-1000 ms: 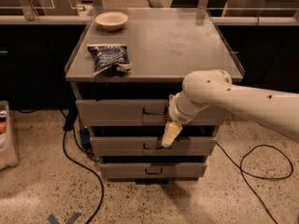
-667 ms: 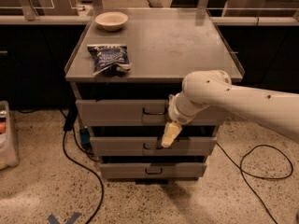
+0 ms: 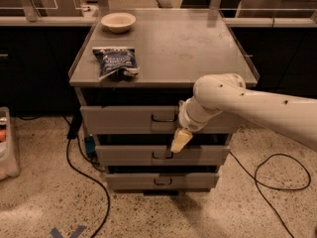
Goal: Open top drawer
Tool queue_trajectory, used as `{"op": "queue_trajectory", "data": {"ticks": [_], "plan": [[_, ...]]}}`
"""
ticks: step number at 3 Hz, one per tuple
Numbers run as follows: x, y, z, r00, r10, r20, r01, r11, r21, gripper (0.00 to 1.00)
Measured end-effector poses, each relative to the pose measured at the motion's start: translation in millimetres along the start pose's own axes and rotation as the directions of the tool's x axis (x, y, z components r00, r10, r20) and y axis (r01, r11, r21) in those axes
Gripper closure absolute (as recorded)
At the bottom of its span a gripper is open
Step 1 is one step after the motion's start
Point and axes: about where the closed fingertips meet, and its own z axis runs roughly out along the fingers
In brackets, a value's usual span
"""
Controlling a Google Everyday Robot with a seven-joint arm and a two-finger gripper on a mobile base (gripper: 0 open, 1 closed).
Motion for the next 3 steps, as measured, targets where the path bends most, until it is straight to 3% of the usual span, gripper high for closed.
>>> {"op": "queue_trajectory", "data": {"ticks": [3], "plan": [[0.0,0.1,0.1,1.000,0.000,0.000,0.000,1.0000,0.000,0.92]]}}
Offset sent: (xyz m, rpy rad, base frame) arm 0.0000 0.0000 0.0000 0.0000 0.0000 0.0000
